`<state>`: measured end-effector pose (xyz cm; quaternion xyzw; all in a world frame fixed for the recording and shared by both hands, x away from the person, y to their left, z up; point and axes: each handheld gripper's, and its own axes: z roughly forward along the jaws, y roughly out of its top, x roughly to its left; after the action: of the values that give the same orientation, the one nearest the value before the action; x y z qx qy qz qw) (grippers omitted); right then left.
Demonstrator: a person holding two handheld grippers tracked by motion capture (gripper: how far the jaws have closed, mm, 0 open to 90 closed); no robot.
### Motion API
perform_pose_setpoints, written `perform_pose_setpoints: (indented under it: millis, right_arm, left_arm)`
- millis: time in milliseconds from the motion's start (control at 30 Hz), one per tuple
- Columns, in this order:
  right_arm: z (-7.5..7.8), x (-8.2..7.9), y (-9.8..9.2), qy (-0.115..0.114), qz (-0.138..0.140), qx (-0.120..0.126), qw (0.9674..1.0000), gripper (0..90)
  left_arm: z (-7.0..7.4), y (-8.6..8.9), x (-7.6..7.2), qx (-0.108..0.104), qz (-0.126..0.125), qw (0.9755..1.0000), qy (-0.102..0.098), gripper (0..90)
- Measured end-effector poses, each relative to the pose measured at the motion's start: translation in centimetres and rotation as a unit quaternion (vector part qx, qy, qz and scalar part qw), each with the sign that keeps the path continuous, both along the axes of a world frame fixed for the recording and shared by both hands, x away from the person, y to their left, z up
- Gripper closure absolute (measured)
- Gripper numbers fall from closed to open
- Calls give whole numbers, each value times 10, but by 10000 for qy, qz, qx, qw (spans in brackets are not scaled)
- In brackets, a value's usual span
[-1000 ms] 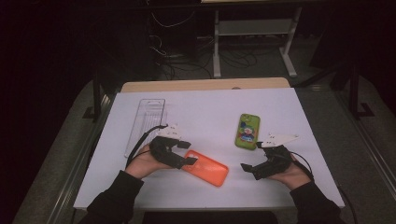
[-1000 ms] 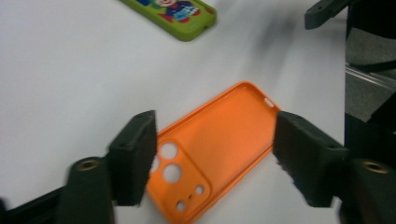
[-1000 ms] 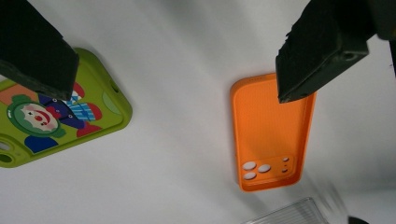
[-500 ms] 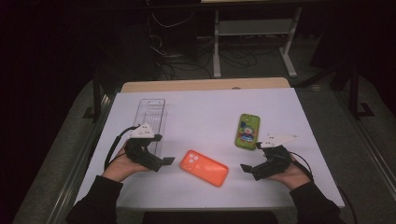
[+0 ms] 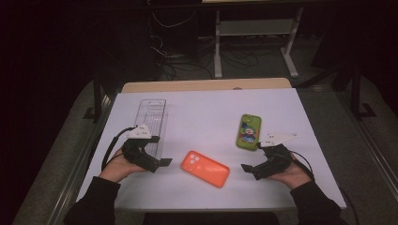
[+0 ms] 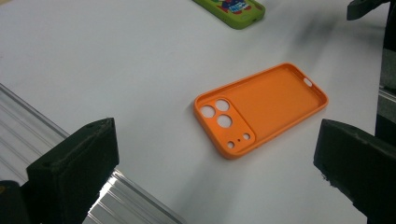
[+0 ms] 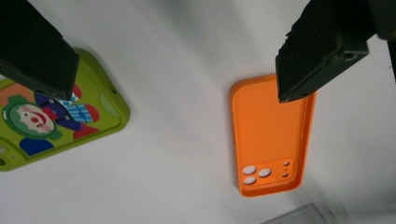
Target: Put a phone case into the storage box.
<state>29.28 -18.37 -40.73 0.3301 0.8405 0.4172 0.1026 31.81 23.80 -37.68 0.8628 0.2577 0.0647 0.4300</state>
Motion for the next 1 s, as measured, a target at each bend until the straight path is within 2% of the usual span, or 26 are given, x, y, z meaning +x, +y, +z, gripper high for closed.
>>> perform_pose_setpoints:
  millis: [100, 267, 333, 500, 633, 833, 1000]
  right_arm:
    - [8, 3, 6, -79, -1, -81, 9999, 0]
    - [21, 9, 14, -128, 106, 9, 9999, 0]
    - [24, 12, 21, -80, 160, 34, 9998, 0]
    - [26, 21, 36, 15, 267, 47, 9996, 0]
    - [28, 26, 47, 4, 339, -5, 9994, 0]
    - [31, 33, 60, 72, 372, 102, 9992, 0]
    - [33, 38, 67, 5, 416, 145, 9990, 0]
  left_arm:
    - [0, 0, 0, 31, -39, 10000, -10, 0]
    - [0, 0, -1, 31, -63, 10000, -56, 0]
    - [0, 0, -1, 7, -54, 10000, -33, 0]
    - [0, 1, 1, 2, -50, 10000, -15, 0]
    - [0, 1, 1, 49, -47, 10000, -27, 0]
    - [0, 0, 1, 48, -34, 10000, -29, 0]
    - [0, 0, 0, 41, -34, 10000, -22, 0]
